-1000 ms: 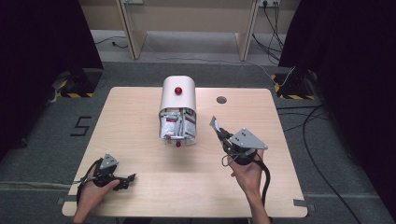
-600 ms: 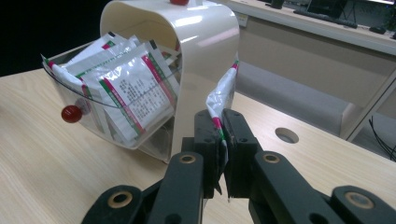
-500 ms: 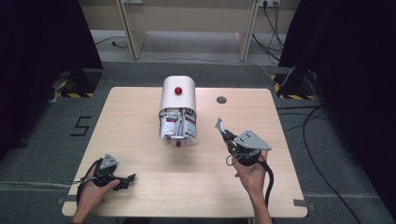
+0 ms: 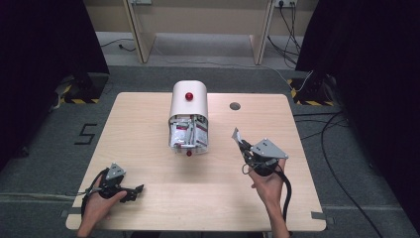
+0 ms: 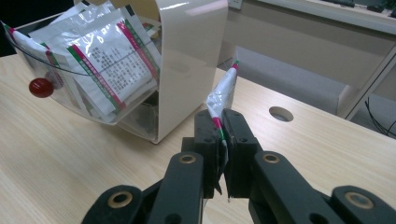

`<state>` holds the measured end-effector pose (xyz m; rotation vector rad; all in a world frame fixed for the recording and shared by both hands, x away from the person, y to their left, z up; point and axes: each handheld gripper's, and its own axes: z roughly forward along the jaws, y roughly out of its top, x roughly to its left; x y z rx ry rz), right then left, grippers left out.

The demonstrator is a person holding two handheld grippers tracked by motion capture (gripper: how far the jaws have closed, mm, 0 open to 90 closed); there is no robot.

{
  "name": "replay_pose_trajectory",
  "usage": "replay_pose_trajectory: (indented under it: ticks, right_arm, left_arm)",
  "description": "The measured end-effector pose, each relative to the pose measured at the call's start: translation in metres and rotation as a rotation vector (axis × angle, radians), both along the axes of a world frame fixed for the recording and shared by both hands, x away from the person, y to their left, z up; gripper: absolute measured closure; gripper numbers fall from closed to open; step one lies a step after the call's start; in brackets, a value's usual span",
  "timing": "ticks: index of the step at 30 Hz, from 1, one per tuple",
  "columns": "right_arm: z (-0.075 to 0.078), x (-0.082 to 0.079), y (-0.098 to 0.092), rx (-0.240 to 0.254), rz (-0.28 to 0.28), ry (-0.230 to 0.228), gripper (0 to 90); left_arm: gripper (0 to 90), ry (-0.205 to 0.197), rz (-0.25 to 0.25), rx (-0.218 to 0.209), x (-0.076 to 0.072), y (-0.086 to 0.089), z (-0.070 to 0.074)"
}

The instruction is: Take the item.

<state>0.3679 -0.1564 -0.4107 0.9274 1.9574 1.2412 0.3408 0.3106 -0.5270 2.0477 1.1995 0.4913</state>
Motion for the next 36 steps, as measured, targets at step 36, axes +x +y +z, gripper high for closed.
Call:
replay_pose_trajectory:
  ticks: [36]
  right_arm:
    - [-0.052,0.029,0.001,-0.069,-0.008,0.135,85.9]
  left_arm:
    - [0.0,0.000,0.000,0.001,0.000,0.000,0.000]
